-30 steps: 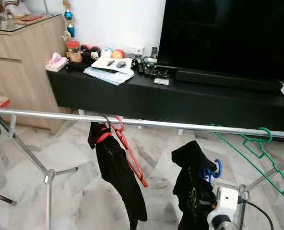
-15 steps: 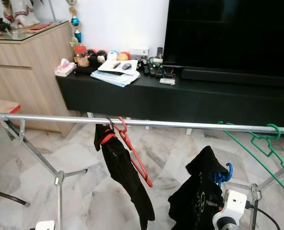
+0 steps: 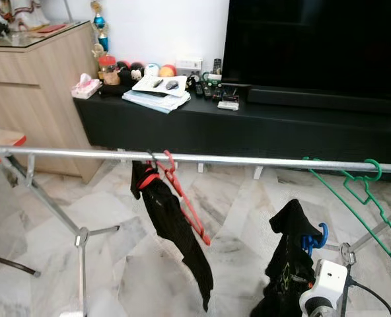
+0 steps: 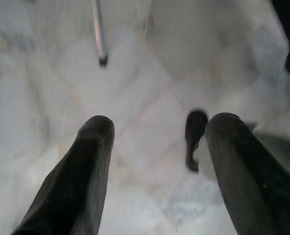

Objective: Hang hanger

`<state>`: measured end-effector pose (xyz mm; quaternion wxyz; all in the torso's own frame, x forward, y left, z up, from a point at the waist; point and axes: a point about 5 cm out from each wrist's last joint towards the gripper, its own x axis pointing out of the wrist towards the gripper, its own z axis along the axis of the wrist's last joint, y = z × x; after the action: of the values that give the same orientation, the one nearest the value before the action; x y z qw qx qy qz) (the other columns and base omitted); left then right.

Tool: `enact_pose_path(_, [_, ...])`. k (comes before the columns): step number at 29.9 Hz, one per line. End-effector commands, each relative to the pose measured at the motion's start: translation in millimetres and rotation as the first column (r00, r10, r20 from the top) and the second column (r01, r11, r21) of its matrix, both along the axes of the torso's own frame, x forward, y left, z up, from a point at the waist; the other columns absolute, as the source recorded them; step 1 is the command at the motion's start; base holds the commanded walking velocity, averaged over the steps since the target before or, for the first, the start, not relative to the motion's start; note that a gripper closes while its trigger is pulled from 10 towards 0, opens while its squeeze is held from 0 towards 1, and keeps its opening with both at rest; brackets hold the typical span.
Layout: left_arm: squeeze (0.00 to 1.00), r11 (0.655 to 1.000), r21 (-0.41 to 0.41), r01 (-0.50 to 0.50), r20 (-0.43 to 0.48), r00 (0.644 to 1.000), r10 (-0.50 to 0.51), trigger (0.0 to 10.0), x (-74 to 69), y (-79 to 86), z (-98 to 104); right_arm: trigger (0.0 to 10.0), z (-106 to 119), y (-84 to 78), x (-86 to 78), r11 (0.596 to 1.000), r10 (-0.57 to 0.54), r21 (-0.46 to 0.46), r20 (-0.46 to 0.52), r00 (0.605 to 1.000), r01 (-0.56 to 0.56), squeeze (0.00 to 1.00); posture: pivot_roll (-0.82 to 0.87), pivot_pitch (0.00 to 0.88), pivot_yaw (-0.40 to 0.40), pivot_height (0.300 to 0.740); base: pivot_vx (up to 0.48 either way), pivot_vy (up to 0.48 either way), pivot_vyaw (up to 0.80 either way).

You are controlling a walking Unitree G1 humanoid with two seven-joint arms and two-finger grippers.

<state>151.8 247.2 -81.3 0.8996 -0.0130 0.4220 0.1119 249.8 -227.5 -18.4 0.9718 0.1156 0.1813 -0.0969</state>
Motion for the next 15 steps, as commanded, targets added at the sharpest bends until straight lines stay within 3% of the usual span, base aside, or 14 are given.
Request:
enact_pose_path(1, [0.00,1.000,0.000,-0.018,-0.032,0.999,0.018,10.0,-8.3,3.4,-2.9,10.0,5.1,-1.4,5.2,1.000,0.006,-0.011,0.024,1.000,-0.006,0.00,0.08,0.000,0.012,0.740,-0.337,0.000,0.00])
enact_pose_path(15, [0.00,0.999,-0.007,-0.032,-0.071,0.997,0.031,10.0,-17.0,5.8,-6.2,10.0,6.1,-7.2,4.8,1.000,-0.012,-0.020,0.020,1.000,0.013,0.00,0.07,0.000,0.012,0.740,-0.344,0.000,0.00])
